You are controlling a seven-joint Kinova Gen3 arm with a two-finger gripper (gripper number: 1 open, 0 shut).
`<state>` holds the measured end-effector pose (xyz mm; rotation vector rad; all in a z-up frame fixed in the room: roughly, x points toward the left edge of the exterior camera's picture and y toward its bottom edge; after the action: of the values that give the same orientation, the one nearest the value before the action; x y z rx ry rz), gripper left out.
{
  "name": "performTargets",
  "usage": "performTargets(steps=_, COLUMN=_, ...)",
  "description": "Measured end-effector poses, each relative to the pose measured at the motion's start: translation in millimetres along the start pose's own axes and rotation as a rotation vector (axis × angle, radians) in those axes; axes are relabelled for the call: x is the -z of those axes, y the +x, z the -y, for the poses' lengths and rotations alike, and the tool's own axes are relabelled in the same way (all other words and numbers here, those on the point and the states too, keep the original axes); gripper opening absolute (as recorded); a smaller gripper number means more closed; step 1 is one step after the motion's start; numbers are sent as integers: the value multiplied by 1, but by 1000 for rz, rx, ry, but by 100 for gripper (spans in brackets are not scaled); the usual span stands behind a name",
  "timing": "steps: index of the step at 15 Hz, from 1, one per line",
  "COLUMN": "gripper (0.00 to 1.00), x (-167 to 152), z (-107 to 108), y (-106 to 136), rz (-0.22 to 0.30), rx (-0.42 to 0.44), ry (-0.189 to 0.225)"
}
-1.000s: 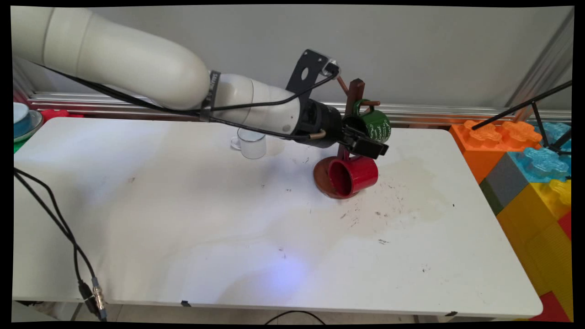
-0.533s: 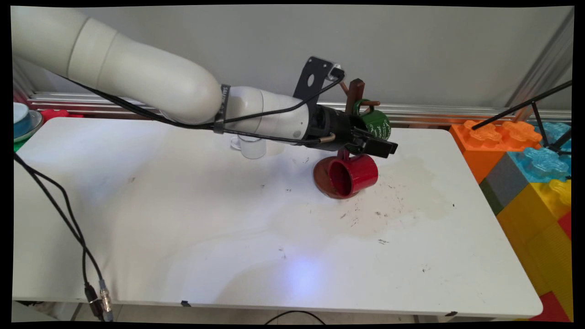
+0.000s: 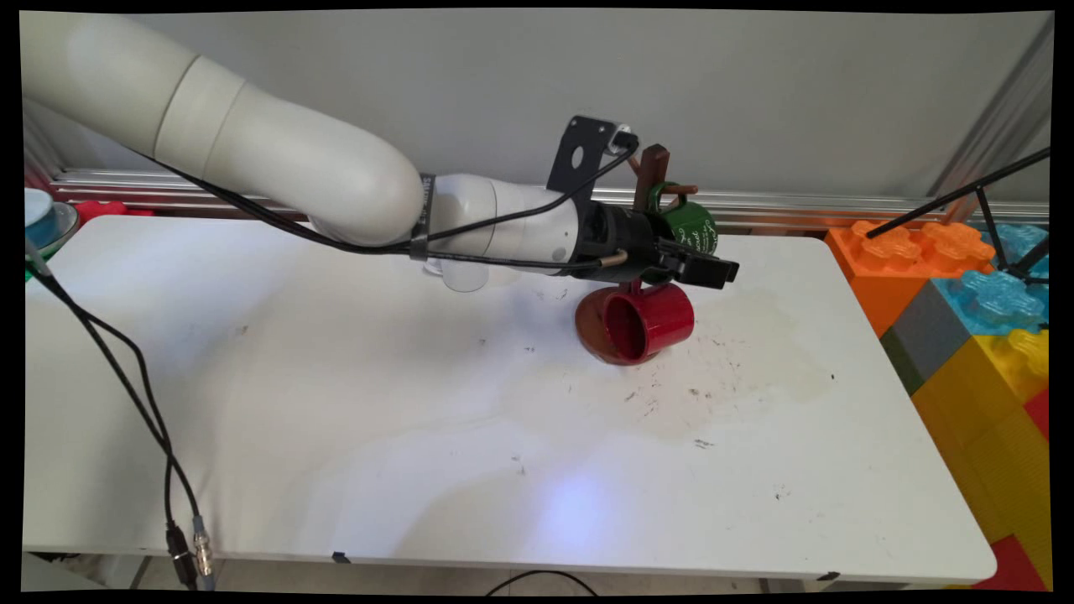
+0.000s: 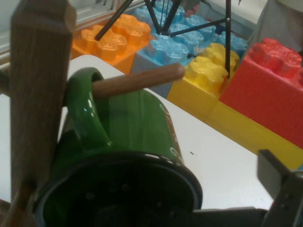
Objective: Pick up the green mug from the rack, then place the picked object on the table
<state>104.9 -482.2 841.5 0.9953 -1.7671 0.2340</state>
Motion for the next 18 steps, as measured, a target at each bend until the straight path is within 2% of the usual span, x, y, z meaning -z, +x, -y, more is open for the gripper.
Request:
performTargets(steps=1, gripper=0, x=0, z=-1, y=-2, rz=-2, rx=3, ry=-3)
performTargets(steps=4, gripper=0, x=1, z=-3, y=-5, rz=-15, rx=4, ry=-4)
performTargets(steps=13, gripper=0, x=7, z=-1, y=-5, rz=-91, rx=26, ry=29)
performTargets(steps=18, gripper=0, x=12, z=-7, y=-7, rz=-106, rx=15, ry=20)
